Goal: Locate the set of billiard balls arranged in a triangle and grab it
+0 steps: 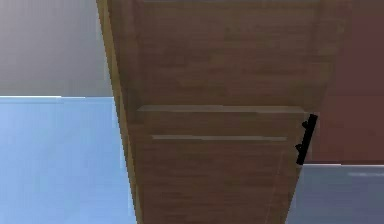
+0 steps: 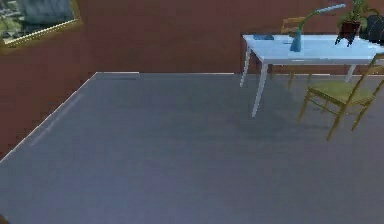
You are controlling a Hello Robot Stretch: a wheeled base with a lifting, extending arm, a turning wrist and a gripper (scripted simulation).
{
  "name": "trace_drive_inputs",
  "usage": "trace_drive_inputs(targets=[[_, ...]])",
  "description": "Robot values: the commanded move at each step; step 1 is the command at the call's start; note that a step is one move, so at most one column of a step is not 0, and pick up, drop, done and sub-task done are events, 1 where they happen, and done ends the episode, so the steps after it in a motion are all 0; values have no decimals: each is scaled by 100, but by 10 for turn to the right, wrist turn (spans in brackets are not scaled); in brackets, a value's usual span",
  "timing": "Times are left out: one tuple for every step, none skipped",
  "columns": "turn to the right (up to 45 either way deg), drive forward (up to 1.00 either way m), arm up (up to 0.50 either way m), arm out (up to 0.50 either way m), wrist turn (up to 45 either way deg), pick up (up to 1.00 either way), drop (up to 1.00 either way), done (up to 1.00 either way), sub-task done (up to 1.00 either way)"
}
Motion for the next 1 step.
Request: trace_drive_inputs(targets=[[150,0,0,0,0,0,0,0,0]])
